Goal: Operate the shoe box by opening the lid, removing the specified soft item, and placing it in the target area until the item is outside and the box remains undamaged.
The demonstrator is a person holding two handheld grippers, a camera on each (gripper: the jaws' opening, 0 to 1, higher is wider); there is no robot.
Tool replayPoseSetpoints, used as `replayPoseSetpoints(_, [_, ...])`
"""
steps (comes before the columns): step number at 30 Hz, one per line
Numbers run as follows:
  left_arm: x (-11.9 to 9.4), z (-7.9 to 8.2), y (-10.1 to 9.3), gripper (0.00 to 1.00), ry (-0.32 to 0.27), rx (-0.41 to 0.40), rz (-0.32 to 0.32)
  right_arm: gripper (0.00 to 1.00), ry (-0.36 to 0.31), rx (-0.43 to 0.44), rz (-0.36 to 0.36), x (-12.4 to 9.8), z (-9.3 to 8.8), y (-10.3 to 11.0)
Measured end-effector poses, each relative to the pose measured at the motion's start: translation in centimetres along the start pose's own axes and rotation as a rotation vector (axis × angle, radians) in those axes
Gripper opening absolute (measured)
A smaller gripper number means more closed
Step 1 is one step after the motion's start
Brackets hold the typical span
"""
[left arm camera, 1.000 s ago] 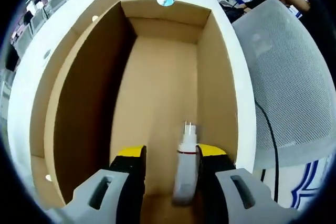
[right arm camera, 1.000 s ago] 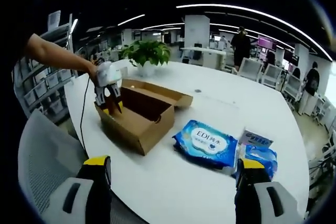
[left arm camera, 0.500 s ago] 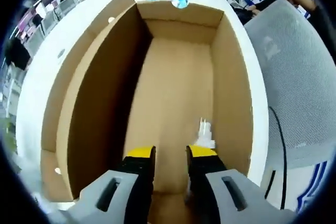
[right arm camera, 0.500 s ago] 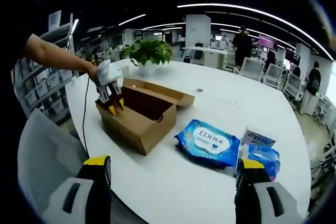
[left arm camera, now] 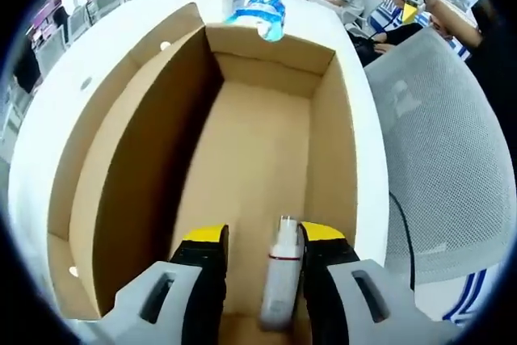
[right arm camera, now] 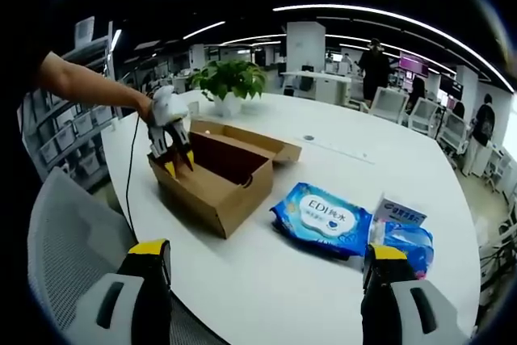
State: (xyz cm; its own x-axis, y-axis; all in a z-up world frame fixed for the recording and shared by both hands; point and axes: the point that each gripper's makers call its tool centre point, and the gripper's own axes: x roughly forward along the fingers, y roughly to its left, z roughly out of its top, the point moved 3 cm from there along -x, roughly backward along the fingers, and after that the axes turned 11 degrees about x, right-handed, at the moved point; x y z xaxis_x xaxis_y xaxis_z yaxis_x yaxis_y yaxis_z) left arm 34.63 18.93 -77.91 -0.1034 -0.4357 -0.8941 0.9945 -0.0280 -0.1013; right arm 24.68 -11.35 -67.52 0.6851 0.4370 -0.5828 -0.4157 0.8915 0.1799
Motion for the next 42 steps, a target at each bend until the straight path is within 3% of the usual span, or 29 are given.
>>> replayPoseSetpoints(10, [1.4,-0.3,-0.3,0.33,0.009,0.003,-0.012,1.00,0.005,0.010,-0.010,-0.2,-0.5,-0.3])
replayPoseSetpoints(26, [0.7,0.2,0.7,0.30,0.026,0.009,0.022,1.00,0.002,0.014,-0.012,-0.4,-0.4,-0.6])
replayPoseSetpoints(29, [0.8,0.8,0.3,0.32,0.004,-0.009,-0.008,1.00,0.003,0.015,-0.014,-0.4,-0.5,-0.7])
replayPoseSetpoints(33, [1.3,0.3,-0.6,0.31,0.040,0.011,-0.049,1.00,0.003,0.018,-0.015,-0.5,-0.6,-0.7])
replayPoseSetpoints(42, [1.3,0.2,0.0,0.33,0.027,0.034,-0.009,1.00,0.003,0.020,-0.017,-0.5,-0.6,-0.8])
